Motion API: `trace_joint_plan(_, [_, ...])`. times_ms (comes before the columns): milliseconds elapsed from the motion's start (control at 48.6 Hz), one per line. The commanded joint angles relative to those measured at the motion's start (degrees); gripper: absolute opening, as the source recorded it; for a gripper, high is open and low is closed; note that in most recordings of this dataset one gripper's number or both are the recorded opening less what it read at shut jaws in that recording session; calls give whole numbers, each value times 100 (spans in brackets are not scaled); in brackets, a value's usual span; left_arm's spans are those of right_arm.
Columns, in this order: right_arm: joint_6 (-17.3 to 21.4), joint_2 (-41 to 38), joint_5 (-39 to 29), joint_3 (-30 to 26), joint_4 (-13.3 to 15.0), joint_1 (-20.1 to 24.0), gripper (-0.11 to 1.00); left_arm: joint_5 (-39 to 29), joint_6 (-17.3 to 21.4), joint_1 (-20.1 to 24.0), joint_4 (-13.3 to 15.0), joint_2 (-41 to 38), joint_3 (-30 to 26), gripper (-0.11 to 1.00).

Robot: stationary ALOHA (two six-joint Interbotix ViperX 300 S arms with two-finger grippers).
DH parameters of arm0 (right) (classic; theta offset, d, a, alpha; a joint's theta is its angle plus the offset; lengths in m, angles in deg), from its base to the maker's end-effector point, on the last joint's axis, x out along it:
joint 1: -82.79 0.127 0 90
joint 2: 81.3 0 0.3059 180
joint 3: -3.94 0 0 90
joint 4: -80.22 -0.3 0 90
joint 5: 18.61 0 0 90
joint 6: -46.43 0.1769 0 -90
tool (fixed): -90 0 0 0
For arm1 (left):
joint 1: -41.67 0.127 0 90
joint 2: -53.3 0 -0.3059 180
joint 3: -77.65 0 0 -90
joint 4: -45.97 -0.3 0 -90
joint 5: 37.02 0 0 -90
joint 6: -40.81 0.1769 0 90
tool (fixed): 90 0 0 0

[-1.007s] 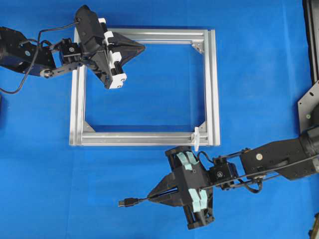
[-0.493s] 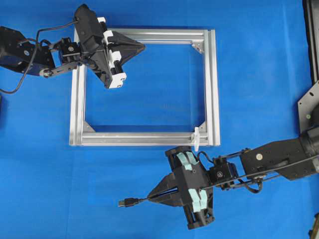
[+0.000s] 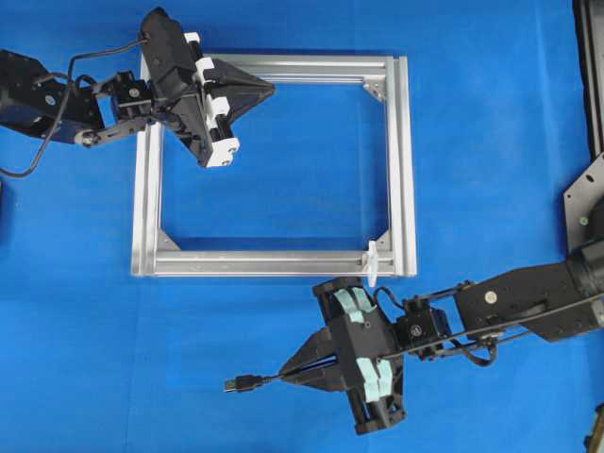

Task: Insert the wire through the string loop located on the right side.
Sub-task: 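Lift the cable with the right gripper and move it rightward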

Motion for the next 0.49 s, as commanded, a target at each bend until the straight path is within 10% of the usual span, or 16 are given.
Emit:
trace_joint_plan(0, [-9,149,18,-97,9,0,-3,26,-9,18,-18,167,-53,0])
trace_joint_plan(473, [-9,176,18,-53,9,0,-3,26,-9,18,-18,167,-35,0])
